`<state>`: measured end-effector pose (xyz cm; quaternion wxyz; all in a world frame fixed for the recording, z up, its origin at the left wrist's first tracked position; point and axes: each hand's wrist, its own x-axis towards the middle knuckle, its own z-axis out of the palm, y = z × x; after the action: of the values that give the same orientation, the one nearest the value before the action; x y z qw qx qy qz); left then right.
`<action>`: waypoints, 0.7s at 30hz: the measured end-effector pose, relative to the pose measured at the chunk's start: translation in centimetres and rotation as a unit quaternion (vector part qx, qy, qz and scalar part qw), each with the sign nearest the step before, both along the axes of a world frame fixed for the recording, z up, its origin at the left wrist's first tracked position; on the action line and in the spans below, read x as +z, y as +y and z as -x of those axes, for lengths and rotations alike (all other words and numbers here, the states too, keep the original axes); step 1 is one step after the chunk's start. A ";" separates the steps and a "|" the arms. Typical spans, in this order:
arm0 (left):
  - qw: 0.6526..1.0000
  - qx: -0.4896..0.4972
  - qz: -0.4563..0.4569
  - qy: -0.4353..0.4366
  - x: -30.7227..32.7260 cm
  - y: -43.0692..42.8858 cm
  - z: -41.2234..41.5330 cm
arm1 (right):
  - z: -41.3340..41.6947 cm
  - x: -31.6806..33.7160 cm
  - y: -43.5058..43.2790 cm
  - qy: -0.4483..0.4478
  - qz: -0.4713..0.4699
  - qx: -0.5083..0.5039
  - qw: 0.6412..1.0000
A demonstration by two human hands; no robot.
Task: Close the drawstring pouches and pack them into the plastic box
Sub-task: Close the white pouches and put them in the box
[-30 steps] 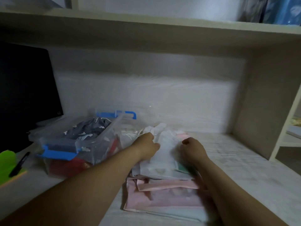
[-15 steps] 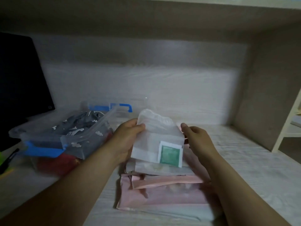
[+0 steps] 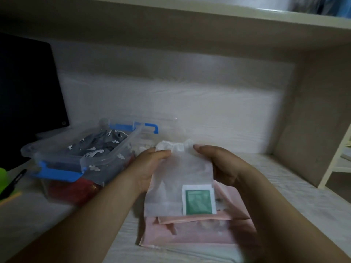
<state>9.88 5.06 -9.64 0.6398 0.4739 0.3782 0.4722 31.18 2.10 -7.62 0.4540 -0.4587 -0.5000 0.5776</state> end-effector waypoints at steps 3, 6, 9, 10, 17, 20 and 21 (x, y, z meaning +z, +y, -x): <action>1.000 -0.006 -0.019 0.006 -0.6 -0.5 -0.2 | 0.7 -2.0 1.0 0.026 -0.030 -0.089 0.995; 0.999 0.016 -0.038 -0.022 -1.1 -0.6 0.2 | 0.9 -4.2 0.6 -0.004 -0.057 -0.096 0.994; 0.997 0.045 -0.049 -0.025 -1.7 0.2 0.2 | 0.6 -4.7 0.3 -0.030 -0.055 -0.077 0.995; 0.997 0.046 -0.060 -0.017 -1.8 0.4 0.1 | 0.6 -4.6 0.2 -0.025 -0.048 -0.075 0.996; 0.997 0.009 -0.070 -0.010 -1.8 0.0 0.4 | 0.9 -4.2 0.0 0.065 -0.073 -0.092 0.991; 0.997 0.003 -0.066 -0.025 -1.5 -0.2 0.5 | 1.2 -4.2 -0.1 0.058 -0.081 -0.112 0.989; 0.997 0.004 -0.069 -0.027 -1.5 -0.2 0.6 | 1.3 -4.2 -0.3 0.045 -0.083 -0.109 0.990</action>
<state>9.32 4.87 -11.10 0.6136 0.5027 0.3294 0.5122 29.92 1.84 -11.85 0.5723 -0.4449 -0.4723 0.5015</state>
